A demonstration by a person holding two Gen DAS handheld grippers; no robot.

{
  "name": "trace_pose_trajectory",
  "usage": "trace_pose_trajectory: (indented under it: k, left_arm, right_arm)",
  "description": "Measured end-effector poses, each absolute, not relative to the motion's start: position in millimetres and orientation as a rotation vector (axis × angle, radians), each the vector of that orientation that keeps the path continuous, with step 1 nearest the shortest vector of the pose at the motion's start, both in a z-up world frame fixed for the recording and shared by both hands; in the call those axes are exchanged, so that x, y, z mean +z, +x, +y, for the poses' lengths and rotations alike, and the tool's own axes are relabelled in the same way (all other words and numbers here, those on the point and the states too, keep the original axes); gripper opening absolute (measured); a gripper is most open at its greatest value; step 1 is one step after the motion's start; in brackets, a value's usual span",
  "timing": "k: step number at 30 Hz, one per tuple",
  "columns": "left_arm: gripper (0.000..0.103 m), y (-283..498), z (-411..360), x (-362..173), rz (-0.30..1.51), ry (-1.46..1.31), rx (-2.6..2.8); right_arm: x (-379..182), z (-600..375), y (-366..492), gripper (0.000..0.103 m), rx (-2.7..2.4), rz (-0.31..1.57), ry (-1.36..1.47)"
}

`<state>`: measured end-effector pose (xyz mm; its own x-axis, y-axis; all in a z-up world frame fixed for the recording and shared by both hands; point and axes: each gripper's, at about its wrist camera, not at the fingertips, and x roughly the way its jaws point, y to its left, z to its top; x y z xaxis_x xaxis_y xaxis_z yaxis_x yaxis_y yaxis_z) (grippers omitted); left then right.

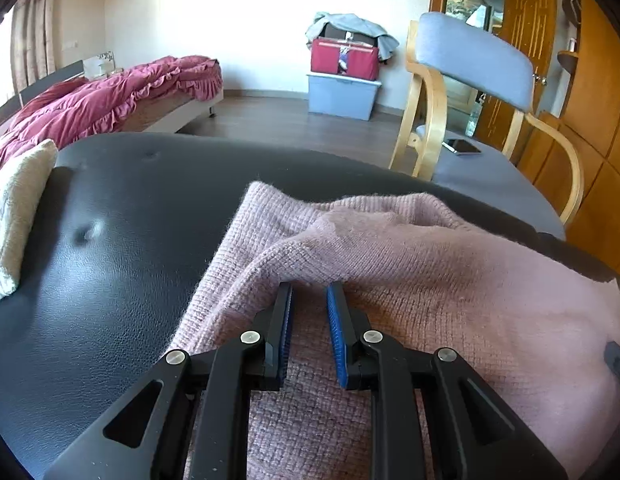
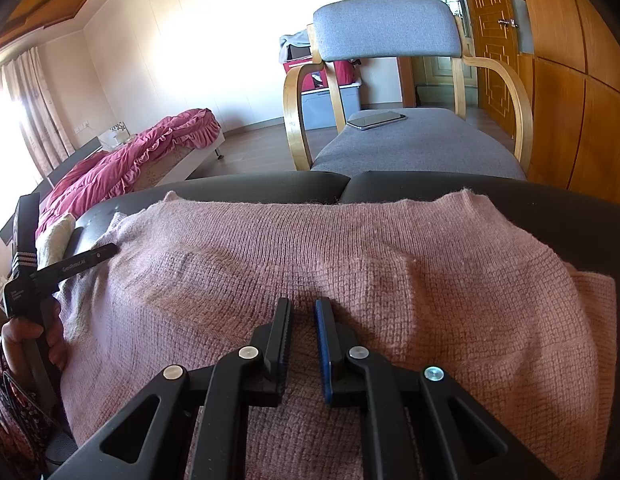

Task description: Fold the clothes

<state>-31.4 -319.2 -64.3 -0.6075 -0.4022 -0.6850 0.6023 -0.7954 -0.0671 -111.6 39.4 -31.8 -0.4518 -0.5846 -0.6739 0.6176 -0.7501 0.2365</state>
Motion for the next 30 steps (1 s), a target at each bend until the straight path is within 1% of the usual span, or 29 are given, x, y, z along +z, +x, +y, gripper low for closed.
trace_pose_trajectory:
  k: [4, 6, 10, 13, 18, 22, 30]
  left_arm:
    - [0.021, -18, -307, -50, 0.363, 0.752, -2.426]
    - [0.021, -12, -296, -43, 0.320, 0.686, -2.462]
    - [0.021, -17, -282, -44, 0.226, 0.713, -2.476]
    - [0.021, -29, -293, -48, 0.247, 0.802, -2.401]
    - [0.021, -28, -328, -68, 0.416, 0.937, -2.289]
    - [0.021, -31, -328, -68, 0.374, 0.932, -2.275]
    - [0.021, -29, -327, -69, 0.383, 0.921, -2.274]
  right_arm:
    - [-32, 39, -112, 0.010, -2.204, 0.057, 1.000]
    - [-32, 40, -113, 0.010, -2.203, 0.057, 1.001]
    - [-32, 40, -114, 0.010, -2.202, 0.056, 1.001]
    - [-32, 41, -114, 0.010, -2.200, 0.051, 1.003]
    - [-32, 42, -115, 0.010, -2.193, 0.036, 1.006]
    - [-32, 42, -115, 0.010, -2.193, 0.037, 1.006]
    - [-32, 42, -115, 0.010, -2.194, 0.040, 1.005]
